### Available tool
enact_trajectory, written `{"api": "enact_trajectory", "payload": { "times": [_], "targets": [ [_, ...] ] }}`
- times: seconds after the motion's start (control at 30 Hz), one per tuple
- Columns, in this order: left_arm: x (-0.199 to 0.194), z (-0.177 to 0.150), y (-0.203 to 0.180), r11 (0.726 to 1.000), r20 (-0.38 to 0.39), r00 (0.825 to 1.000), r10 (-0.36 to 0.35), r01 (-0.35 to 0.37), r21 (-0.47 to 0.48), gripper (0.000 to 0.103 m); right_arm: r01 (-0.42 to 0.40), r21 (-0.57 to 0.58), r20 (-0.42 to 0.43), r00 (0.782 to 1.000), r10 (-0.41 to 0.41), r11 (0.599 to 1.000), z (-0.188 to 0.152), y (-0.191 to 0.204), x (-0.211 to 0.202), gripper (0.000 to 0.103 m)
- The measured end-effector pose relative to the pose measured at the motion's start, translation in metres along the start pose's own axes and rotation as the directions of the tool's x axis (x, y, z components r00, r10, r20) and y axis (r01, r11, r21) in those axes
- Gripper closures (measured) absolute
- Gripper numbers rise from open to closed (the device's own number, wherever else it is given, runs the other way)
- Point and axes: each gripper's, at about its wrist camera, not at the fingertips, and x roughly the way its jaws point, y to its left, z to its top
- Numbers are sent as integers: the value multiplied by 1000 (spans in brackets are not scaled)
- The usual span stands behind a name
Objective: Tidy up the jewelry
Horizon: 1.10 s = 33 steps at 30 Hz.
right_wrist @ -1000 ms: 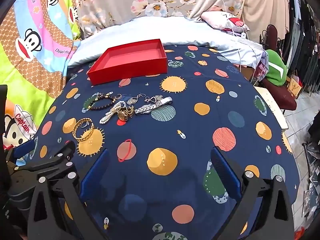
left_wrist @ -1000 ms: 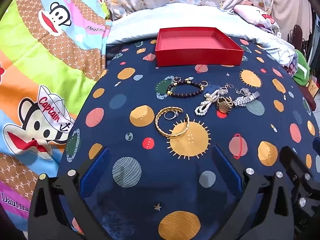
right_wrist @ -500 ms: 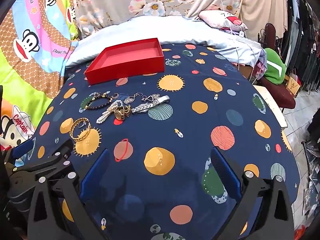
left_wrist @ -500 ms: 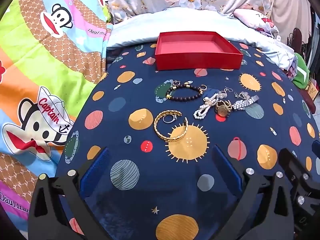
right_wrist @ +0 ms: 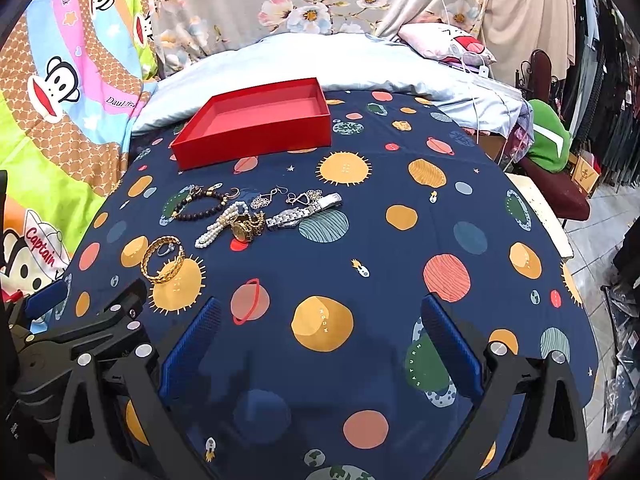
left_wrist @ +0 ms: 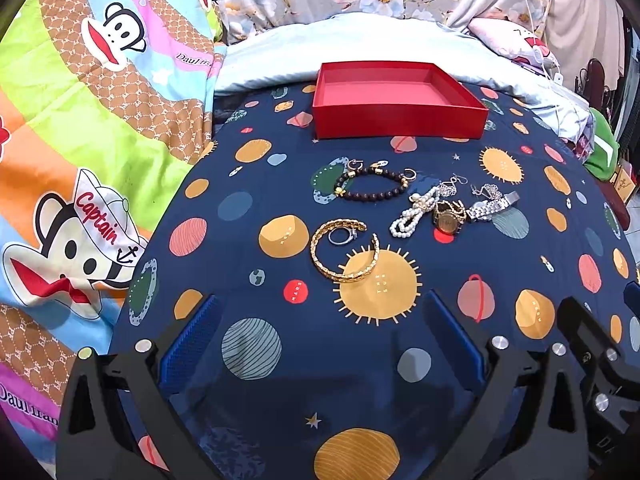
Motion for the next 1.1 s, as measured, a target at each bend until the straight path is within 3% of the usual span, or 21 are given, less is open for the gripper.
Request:
{"api": "enact_trajectory", "payload": {
  "times": [1.1],
  "targets": [
    [3, 1, 2, 1000, -2, 1000, 3, -3, 1, 5, -24, 0, -11, 1000, 24, 1000, -3, -1, 5, 5]
  ]
}}
